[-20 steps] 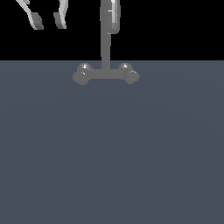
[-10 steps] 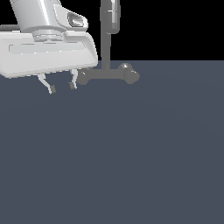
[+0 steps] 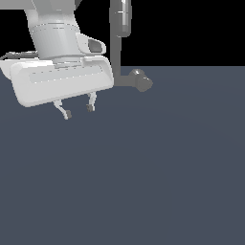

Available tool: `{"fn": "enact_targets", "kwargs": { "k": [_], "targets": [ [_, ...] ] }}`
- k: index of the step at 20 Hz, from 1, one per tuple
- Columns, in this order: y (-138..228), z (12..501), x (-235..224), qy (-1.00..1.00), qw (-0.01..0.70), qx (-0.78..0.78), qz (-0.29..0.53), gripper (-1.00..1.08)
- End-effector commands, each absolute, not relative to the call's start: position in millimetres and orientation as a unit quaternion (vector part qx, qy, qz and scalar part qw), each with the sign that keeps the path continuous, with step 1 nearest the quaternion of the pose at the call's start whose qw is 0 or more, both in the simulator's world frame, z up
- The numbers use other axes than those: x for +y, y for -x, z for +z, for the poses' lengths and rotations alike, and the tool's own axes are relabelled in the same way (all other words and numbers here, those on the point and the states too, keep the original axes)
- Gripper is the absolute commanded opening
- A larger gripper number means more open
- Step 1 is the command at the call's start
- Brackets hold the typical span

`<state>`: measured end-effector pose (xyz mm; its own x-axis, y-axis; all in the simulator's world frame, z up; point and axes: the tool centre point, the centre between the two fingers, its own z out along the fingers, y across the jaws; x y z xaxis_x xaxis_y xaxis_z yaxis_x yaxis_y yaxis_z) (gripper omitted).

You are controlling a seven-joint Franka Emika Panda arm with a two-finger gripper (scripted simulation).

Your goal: Turn on the faucet by rotating a designated handle.

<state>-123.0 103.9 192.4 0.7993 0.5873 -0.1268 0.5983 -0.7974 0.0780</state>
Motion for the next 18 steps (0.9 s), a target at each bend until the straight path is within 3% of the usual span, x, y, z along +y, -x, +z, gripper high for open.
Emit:
{"fn": "enact_targets", "kwargs": {
  "k": [1,2,3,4,5,6,7,8,9,10,11,12,13,14,15,16,17,18],
  "targets": [
    [88,174,28,-0.956,0.062,0.284,-0.035,0.41],
    [73,184,36,-0.962,0.038,0.271,-0.009,0.58],
    [86,170,29,-0.965,0.023,0.261,-0.021,-0.31],
    [68,183,35,-0.964,0.015,0.266,0.005,0.59],
    [70,178,30,-0.967,0.003,0.256,0.009,0.68],
    [64,179,31,-0.967,-0.007,0.253,0.023,0.52],
    [61,179,29,-0.974,-0.016,0.223,0.033,0.12],
    [56,177,43,-0.983,-0.027,0.176,0.039,0.26],
    [57,178,31,-0.985,-0.029,0.165,0.041,0.26],
    [64,170,25,-0.990,-0.040,0.129,0.027,0.63],
    [72,163,29,-0.992,-0.057,0.109,0.000,0.75],
    [65,172,-20,-0.987,-0.044,0.156,-0.010,0.34],
    [76,162,3,-0.979,-0.031,0.202,-0.020,0.34],
    [40,148,58,-0.986,-0.042,0.162,0.007,0.70],
    [53,167,19,-0.990,-0.053,0.123,0.033,0.70],
    [51,165,20,-0.991,-0.061,0.111,0.041,0.90],
    [47,163,20,-0.993,-0.070,0.076,0.049,0.04],
    [58,151,30,-0.993,-0.080,0.079,0.032,-0.49]
  ]
}}
